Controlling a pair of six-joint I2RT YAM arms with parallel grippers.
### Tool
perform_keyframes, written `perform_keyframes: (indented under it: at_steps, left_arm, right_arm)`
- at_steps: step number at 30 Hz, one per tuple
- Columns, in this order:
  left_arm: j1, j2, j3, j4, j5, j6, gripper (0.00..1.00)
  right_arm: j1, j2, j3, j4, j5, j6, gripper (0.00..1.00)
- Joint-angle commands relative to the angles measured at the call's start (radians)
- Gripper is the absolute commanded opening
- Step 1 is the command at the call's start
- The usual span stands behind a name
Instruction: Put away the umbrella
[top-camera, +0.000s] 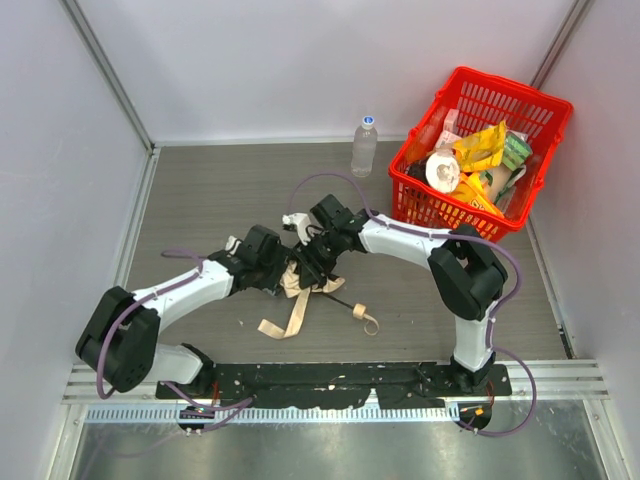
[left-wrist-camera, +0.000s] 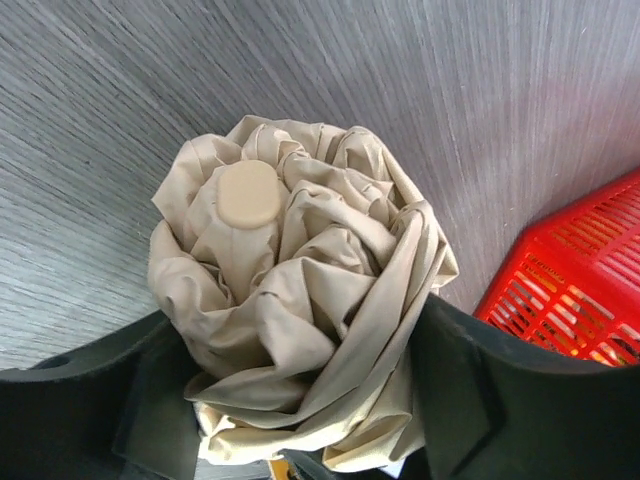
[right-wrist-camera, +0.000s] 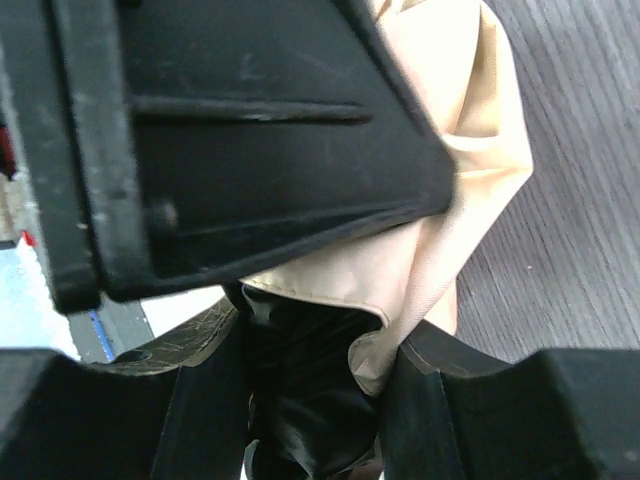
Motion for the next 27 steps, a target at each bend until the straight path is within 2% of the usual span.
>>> perform_keyframes:
  at_steps: [1,5,9,13,16,18,22,25,27]
  left_arm:
    - [0.008,-0.033,0.004,0.051,-0.077,0.082,0.80]
    - [0.009,-0.207,-0.035,0.019,-0.143,0.159,0.99]
    - [0.034,-0.468,-0.161,0.005,-0.193,0.208,1.00]
    - [0.118,-0.729,-0.275,0.022,-0.133,0.275,1.00]
    - [0.143,-0.859,-0.301,0.019,-0.124,0.312,0.99]
    - [0.144,-0.896,-0.286,0.010,-0.127,0.352,0.98]
    - [0.144,-0.892,-0.220,-0.039,-0.108,0.443,0.98]
    - [0.144,-0.901,-0.178,-0.053,-0.096,0.493,0.97]
    - [0.144,-0.921,-0.166,-0.065,-0.102,0.507,0.97]
  right_arm:
    - [0.047,-0.107,0.040,0.015,0.079,-0.040,0.01]
    - [0.047,-0.146,0.003,0.027,0.230,-0.030,0.01]
    - [0.048,-0.200,-0.018,0.027,0.421,-0.048,0.01]
    - [0.041,-0.249,0.012,0.006,0.642,-0.115,0.01]
    - [0.019,-0.268,0.064,0.000,0.793,-0.187,0.01]
    - [0.013,-0.271,0.093,0.033,0.948,-0.284,0.01]
    - [-0.007,-0.277,0.174,0.147,1.102,-0.417,0.01]
    - [-0.011,-0.277,0.222,0.358,1.238,-0.585,0.01]
    - [0.011,-0.283,0.152,0.540,1.240,-0.746,0.01]
